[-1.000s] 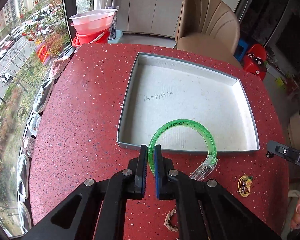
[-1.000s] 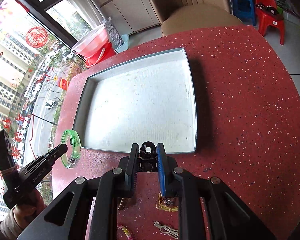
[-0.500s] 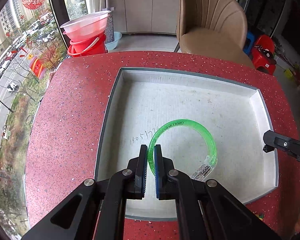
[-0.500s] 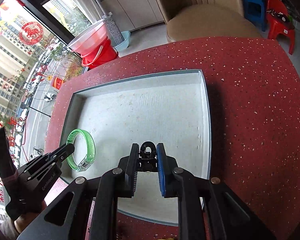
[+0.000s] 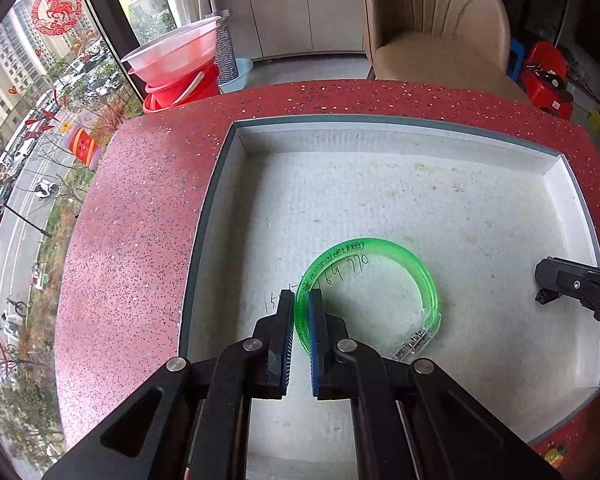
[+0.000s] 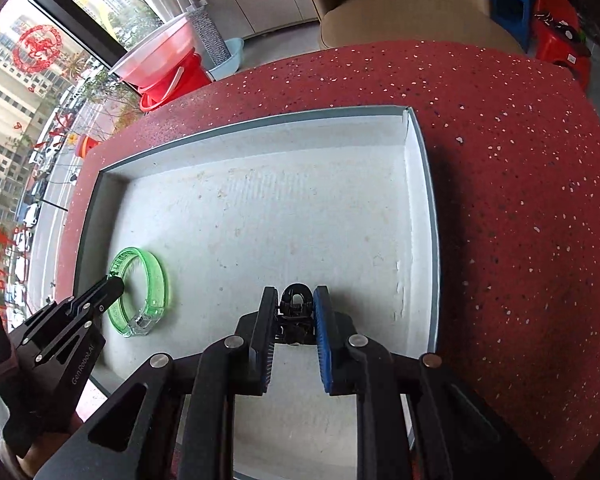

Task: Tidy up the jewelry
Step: 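Carry the green bangle into the tray with the left gripper while the right drops the claw clip there, then grasp the white bunny hair clip with the right gripper while the left grasps the silver star clip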

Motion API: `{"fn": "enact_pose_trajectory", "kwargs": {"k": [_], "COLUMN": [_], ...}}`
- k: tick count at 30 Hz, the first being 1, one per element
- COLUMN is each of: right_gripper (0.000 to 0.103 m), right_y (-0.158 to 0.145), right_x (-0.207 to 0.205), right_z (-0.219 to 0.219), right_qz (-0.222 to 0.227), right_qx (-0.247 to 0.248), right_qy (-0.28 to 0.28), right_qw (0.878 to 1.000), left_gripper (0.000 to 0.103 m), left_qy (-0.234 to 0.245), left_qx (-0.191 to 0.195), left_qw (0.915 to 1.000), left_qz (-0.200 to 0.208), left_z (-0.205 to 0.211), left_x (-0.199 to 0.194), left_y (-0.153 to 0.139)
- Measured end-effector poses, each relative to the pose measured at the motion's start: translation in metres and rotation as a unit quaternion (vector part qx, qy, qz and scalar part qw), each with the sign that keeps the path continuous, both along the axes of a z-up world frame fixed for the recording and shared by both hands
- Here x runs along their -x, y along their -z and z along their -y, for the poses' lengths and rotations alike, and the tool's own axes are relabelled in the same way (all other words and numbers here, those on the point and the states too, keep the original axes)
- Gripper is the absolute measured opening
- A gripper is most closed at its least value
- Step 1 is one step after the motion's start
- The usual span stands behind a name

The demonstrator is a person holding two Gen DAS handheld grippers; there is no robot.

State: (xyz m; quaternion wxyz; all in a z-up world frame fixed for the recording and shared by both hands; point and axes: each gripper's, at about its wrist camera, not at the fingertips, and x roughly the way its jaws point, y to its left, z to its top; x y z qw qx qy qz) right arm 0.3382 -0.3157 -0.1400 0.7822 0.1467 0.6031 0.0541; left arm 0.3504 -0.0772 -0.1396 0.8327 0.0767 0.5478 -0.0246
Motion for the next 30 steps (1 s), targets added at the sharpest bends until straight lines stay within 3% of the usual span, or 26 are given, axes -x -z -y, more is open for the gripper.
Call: {"fn": "enact_pose_trajectory", "kwargs": {"k": [1,3,4,14,15,17,18,27,29,30], "right_gripper": [0.027,0.059,0.066,0.069,0.069,0.072,0.076,0.089,0.103,0.103], "right_y": [-0.001,-0.003,-0.005,-0.035,-0.038,-0.046,-0.050,-0.084,-0.090,-0.094], "right_x": [0.000,0.000,0.001,0.018,0.021,0.028,0.032,0.088,0.103,0.111], "right_z": [0.001,0.001,0.001,0.007,0.007,0.004,0.003,-0.003,-0.004,-0.005], "right_qz": [0.000,0.003,0.006,0.038,0.041,0.048,0.050,0.086,0.099,0.107], "right_qx": [-0.004,-0.010,-0.013,-0.061,-0.064,-0.071,-0.074,-0.103,-0.100,-0.095], "right_qy": [-0.001,0.000,0.002,0.017,0.017,0.018,0.018,0.029,0.032,0.036], "right_qw": [1.000,1.000,1.000,0.997,0.997,0.996,0.996,0.991,0.990,0.989], "left_gripper": [0.024,0.024,0.024,0.025,0.028,0.086,0.103,0.103,0.103,0.103], "left_qy": [-0.001,-0.005,-0.007,-0.014,-0.013,-0.014,-0.019,-0.030,-0.040,-0.044], "left_qx": [-0.003,-0.001,0.001,0.021,0.024,0.027,0.026,0.024,0.016,0.008], "left_qw": [1.0000,1.0000,1.0000,0.9989,0.9987,0.9983,0.9977,0.9970,0.9973,0.9975], "left_qz": [-0.001,-0.001,0.001,0.040,0.043,0.050,0.059,0.068,0.059,0.055], "left_z": [0.002,0.001,0.000,-0.007,-0.007,-0.008,-0.010,-0.031,-0.038,-0.042], "left_x": [0.000,0.000,0.000,0.017,0.020,0.026,0.030,0.073,0.083,0.088], "left_y": [0.001,-0.001,-0.003,-0.031,-0.033,-0.040,-0.045,-0.069,-0.070,-0.071]}}
